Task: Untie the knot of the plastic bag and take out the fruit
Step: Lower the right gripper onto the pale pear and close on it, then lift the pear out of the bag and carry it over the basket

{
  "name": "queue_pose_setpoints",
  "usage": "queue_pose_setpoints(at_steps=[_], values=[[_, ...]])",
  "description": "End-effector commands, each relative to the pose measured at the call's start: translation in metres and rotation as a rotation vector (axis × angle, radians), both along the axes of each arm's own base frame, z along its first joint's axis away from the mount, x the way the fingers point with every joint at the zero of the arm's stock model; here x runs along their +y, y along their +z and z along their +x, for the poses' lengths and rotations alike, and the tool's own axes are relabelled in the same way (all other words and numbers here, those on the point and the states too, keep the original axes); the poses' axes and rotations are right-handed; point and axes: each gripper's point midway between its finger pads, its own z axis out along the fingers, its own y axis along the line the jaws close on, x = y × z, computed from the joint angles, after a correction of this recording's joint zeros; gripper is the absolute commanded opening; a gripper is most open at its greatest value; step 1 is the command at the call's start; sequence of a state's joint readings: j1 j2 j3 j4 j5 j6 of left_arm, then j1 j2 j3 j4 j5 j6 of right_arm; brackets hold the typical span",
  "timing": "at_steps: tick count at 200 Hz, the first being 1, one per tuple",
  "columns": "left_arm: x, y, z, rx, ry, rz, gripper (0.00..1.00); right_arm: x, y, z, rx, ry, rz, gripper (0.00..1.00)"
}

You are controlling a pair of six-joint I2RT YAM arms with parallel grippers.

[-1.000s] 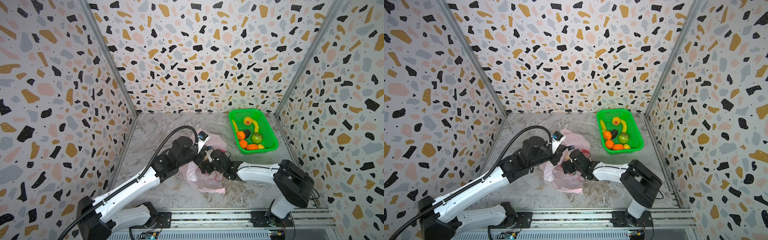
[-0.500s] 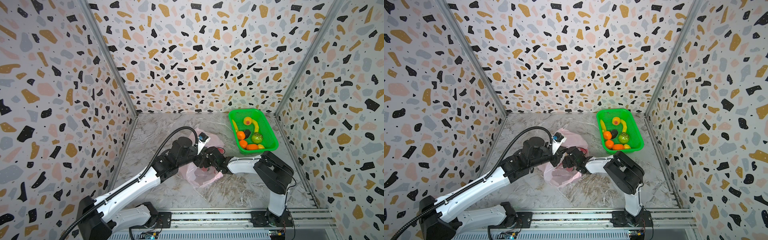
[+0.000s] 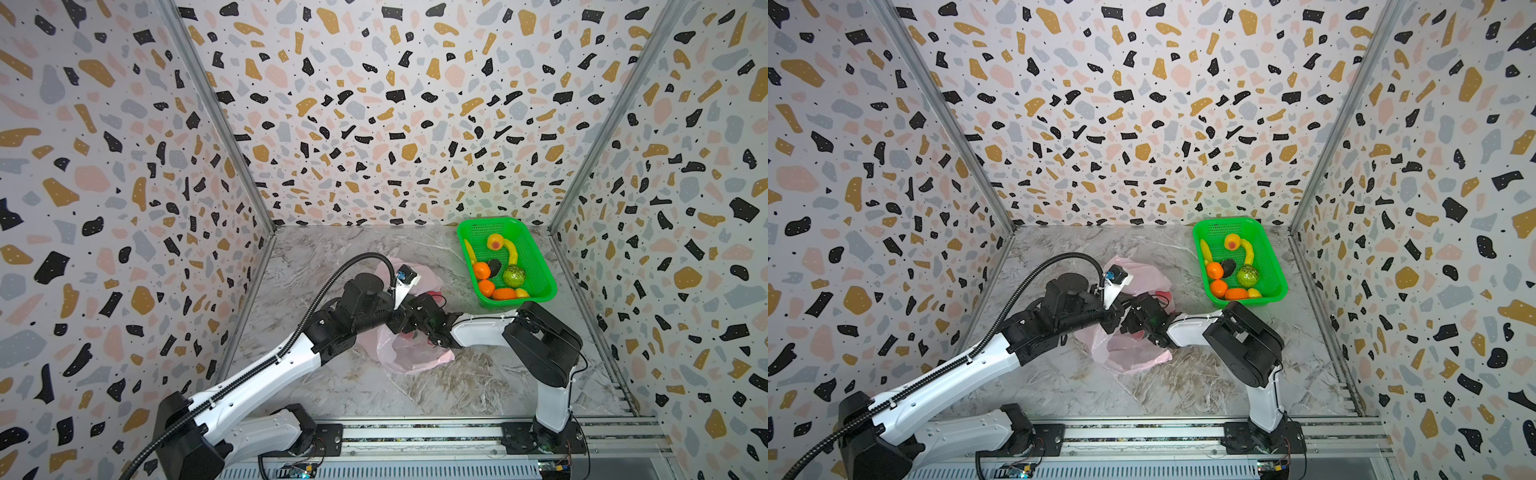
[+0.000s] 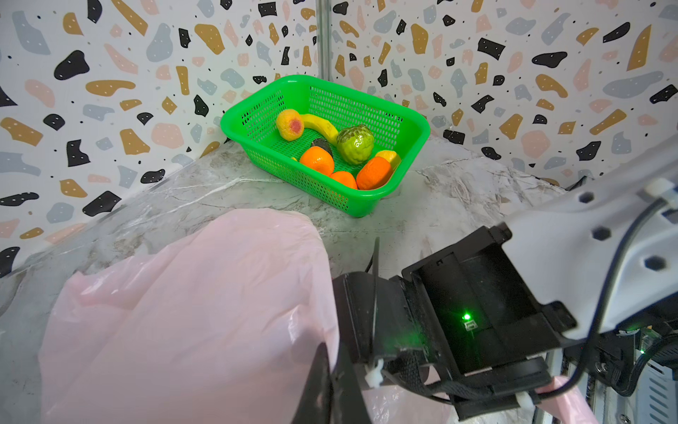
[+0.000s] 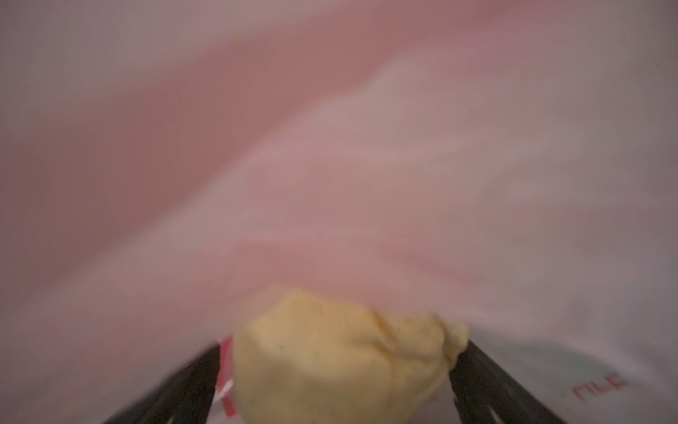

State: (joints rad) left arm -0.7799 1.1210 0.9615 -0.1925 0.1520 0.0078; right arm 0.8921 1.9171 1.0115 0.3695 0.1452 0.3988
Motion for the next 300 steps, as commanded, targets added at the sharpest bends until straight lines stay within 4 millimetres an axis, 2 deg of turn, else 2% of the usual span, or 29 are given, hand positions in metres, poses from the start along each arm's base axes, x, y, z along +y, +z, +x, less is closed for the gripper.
queue_pose_setpoints(at_steps=[1,16,40,54,76,96,125,182,240,273,300], values=[[-0.004,0.008,-0.001,-0.008,-0.02,-0.043,0.0,0.013,0.018,0.011,-0.043,-0.002,0.042,0.97],[-0.004,0.006,-0.002,0.001,-0.025,-0.046,0.0,0.016,0.018,0.017,-0.058,-0.01,0.053,0.95],[-0.005,0.004,-0.003,0.009,-0.029,-0.045,0.0,0.02,0.02,0.024,-0.08,-0.021,0.061,0.85],[-0.004,0.004,-0.003,0.007,-0.026,-0.041,0.0,0.021,0.021,0.023,-0.083,-0.014,0.06,0.71],[-0.001,0.005,-0.002,-0.001,-0.015,-0.035,0.0,0.016,0.021,0.017,-0.081,-0.007,0.053,0.56],[0.002,0.006,-0.001,-0.007,-0.003,-0.03,0.0,0.012,0.022,0.008,-0.063,0.013,0.044,0.55],[0.007,0.01,0.003,-0.025,0.026,-0.029,0.0,0.004,0.037,-0.011,-0.04,0.062,0.052,0.55],[0.01,0.01,0.004,-0.033,0.038,-0.025,0.0,-0.012,0.063,-0.069,0.061,0.196,0.087,0.55],[0.013,0.005,0.011,-0.036,0.069,-0.008,0.0,-0.044,0.077,-0.124,0.138,0.327,0.124,0.58],[0.012,0.003,0.011,-0.032,0.07,-0.006,0.0,-0.067,0.086,-0.136,0.138,0.318,0.138,0.58],[0.013,0.001,0.012,-0.029,0.073,-0.001,0.0,-0.085,0.106,-0.134,0.127,0.31,0.19,0.59]])
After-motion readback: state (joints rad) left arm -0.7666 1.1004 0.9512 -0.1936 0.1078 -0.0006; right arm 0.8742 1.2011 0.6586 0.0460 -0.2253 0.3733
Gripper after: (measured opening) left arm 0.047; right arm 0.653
